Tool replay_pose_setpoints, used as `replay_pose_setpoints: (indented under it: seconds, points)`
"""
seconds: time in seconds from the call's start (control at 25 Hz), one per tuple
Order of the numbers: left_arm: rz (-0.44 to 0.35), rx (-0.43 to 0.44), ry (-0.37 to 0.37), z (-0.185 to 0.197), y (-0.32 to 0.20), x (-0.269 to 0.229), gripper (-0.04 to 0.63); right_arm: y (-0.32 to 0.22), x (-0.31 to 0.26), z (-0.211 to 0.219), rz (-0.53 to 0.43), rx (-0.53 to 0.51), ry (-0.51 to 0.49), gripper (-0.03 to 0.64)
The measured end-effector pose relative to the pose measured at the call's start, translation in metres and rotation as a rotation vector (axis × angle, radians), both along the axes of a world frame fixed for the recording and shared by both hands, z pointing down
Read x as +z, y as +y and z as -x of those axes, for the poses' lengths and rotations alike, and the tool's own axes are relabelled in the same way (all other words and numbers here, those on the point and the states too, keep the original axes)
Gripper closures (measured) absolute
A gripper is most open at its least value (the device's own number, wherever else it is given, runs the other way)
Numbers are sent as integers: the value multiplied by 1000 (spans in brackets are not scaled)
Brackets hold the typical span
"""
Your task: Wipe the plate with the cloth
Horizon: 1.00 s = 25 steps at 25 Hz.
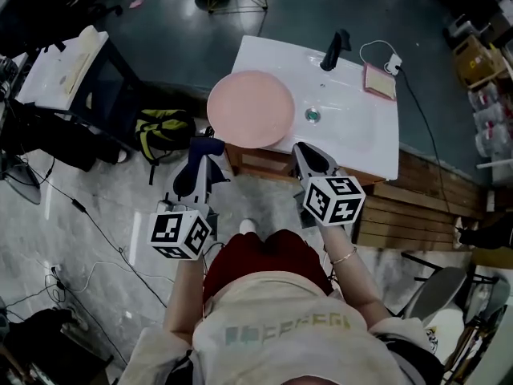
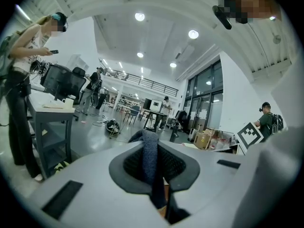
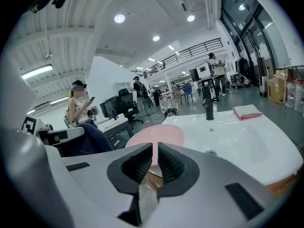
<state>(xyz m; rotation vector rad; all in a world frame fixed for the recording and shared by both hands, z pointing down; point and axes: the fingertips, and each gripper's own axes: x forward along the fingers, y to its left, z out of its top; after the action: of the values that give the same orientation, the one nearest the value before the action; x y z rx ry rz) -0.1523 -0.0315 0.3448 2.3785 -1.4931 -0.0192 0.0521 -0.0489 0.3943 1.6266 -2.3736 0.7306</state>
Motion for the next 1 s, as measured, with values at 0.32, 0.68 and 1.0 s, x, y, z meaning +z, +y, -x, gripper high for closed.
replay_pose_setpoints:
  seconds: [0.32, 0.68, 1.0]
  points:
    - [-48, -19, -8, 5, -47, -17, 554, -49, 11, -23, 60, 17, 15, 577]
    - [-81, -63, -14, -4, -100, -34, 555, -112, 42, -34, 180, -92, 29, 397]
    - [-73, -63, -16, -30, -138, -32, 554, -147, 88, -45, 302, -160, 55, 390]
